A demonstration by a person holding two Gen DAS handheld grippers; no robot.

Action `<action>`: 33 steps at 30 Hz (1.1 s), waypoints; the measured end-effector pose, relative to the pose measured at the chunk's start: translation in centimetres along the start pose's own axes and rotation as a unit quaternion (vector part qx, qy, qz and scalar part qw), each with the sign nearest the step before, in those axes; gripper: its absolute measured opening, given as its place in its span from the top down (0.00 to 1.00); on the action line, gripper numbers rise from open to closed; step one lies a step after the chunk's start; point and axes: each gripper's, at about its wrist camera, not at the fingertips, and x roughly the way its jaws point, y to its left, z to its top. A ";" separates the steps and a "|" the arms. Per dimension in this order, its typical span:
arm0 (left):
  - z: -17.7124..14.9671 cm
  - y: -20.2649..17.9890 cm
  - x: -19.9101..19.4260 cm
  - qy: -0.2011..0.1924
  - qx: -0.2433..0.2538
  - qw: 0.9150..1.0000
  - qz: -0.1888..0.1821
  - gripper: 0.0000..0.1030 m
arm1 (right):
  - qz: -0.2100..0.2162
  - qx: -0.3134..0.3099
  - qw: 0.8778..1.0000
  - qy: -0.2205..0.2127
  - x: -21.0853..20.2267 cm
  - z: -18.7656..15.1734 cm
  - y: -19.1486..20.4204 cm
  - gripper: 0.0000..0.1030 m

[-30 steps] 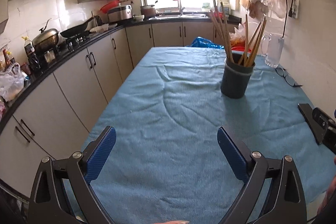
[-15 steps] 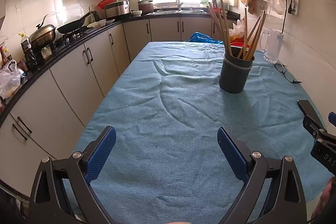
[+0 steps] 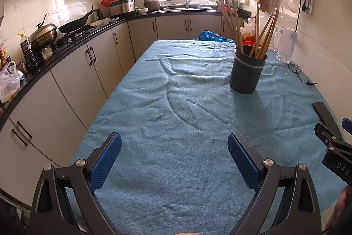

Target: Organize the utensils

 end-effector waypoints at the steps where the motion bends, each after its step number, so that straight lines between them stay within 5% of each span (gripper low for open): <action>1: 0.0 0.0 0.0 0.000 0.001 1.000 0.000 0.06 | 0.000 0.000 1.000 0.001 0.1 0.0 0.0 0.09; 33: -0.3 0.0 0.2 0.006 -0.001 1.000 -0.010 0.06 | 0.001 -0.005 1.000 0.012 0.6 -0.3 0.4 0.09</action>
